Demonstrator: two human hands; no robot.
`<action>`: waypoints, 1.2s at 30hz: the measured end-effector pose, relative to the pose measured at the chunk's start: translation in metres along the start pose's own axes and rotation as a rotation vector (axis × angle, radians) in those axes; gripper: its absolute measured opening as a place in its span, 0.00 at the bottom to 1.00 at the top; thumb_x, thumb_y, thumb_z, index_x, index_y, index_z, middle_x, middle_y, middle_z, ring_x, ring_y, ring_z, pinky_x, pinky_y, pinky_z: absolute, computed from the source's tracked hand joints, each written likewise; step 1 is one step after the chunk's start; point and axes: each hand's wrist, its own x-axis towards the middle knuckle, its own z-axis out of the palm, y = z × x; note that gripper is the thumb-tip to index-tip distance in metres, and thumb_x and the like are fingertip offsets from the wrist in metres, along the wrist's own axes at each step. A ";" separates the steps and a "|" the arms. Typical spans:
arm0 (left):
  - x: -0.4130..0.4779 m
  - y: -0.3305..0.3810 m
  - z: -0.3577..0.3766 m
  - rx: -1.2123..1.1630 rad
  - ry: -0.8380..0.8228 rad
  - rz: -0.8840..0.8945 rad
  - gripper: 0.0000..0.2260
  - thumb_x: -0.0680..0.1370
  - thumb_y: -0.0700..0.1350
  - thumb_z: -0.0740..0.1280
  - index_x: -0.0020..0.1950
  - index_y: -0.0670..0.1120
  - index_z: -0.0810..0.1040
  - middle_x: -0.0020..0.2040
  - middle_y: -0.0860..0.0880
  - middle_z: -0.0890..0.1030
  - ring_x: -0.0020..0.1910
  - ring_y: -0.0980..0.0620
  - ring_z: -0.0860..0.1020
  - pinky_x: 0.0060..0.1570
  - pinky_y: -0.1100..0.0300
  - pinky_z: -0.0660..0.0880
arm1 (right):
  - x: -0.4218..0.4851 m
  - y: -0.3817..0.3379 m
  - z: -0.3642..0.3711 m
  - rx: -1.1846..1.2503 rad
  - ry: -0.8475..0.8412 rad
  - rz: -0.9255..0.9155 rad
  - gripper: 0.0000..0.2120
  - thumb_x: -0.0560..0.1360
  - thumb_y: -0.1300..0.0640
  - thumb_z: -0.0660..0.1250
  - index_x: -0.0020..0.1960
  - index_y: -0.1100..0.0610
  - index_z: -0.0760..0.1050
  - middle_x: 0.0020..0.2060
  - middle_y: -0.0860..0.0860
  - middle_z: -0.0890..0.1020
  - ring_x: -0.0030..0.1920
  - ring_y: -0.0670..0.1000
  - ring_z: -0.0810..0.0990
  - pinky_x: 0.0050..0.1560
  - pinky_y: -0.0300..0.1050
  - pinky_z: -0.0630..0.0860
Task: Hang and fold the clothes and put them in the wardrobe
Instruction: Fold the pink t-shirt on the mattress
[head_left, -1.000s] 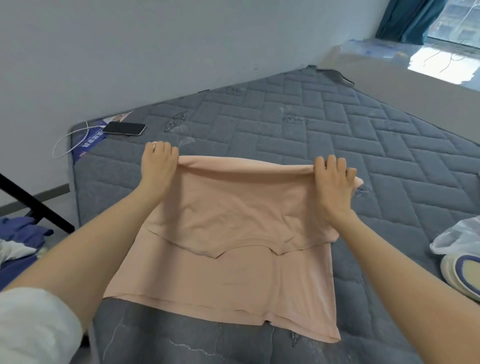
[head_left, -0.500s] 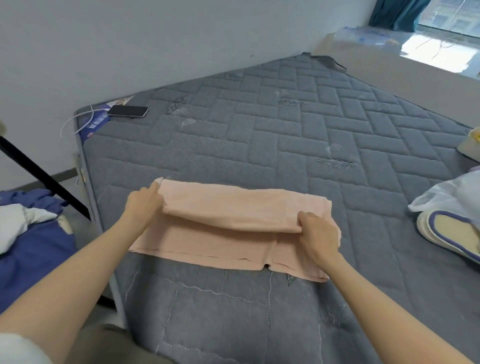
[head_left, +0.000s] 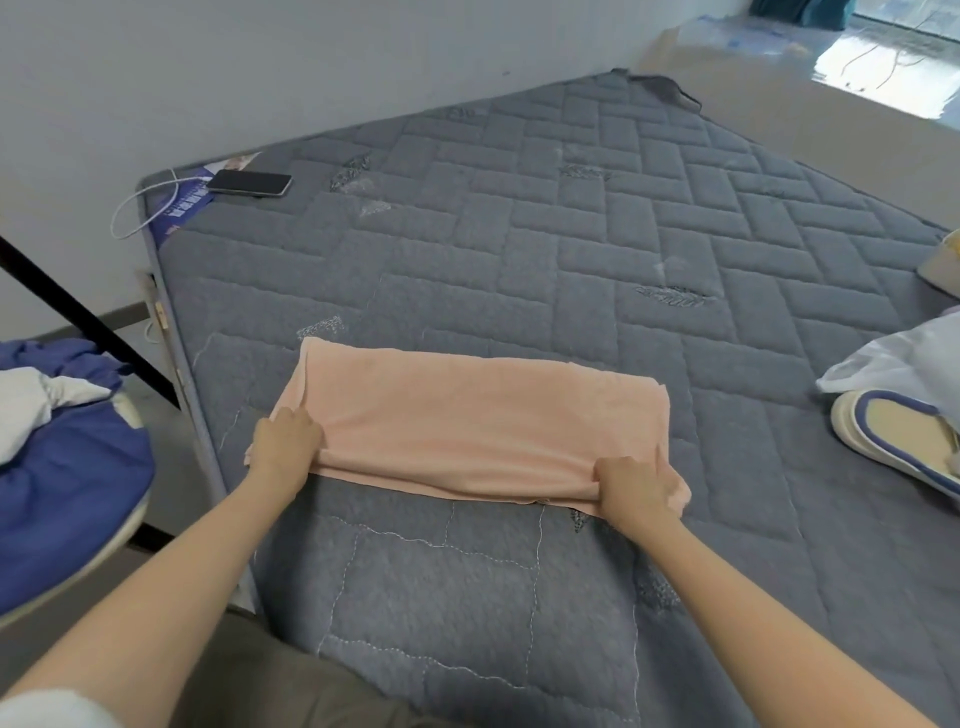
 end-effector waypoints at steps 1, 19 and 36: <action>-0.001 0.000 0.001 -0.010 -0.008 -0.014 0.15 0.82 0.38 0.54 0.68 0.48 0.68 0.67 0.49 0.69 0.67 0.50 0.67 0.58 0.59 0.69 | -0.001 -0.003 -0.003 -0.035 -0.048 0.014 0.08 0.76 0.63 0.57 0.52 0.54 0.71 0.58 0.54 0.77 0.60 0.57 0.73 0.60 0.51 0.70; -0.012 0.014 0.007 -0.288 -0.076 0.502 0.04 0.72 0.43 0.62 0.42 0.48 0.67 0.50 0.50 0.70 0.49 0.48 0.70 0.39 0.56 0.65 | -0.006 -0.068 -0.031 -0.117 -0.262 -0.359 0.17 0.72 0.57 0.64 0.60 0.58 0.71 0.58 0.55 0.77 0.57 0.57 0.77 0.49 0.47 0.71; 0.096 -0.007 -0.003 -1.408 0.089 -0.670 0.22 0.79 0.54 0.59 0.67 0.42 0.68 0.67 0.41 0.69 0.67 0.39 0.64 0.64 0.45 0.61 | 0.081 -0.184 -0.022 0.218 0.330 -0.496 0.26 0.82 0.51 0.46 0.78 0.56 0.45 0.78 0.53 0.45 0.77 0.55 0.40 0.74 0.55 0.39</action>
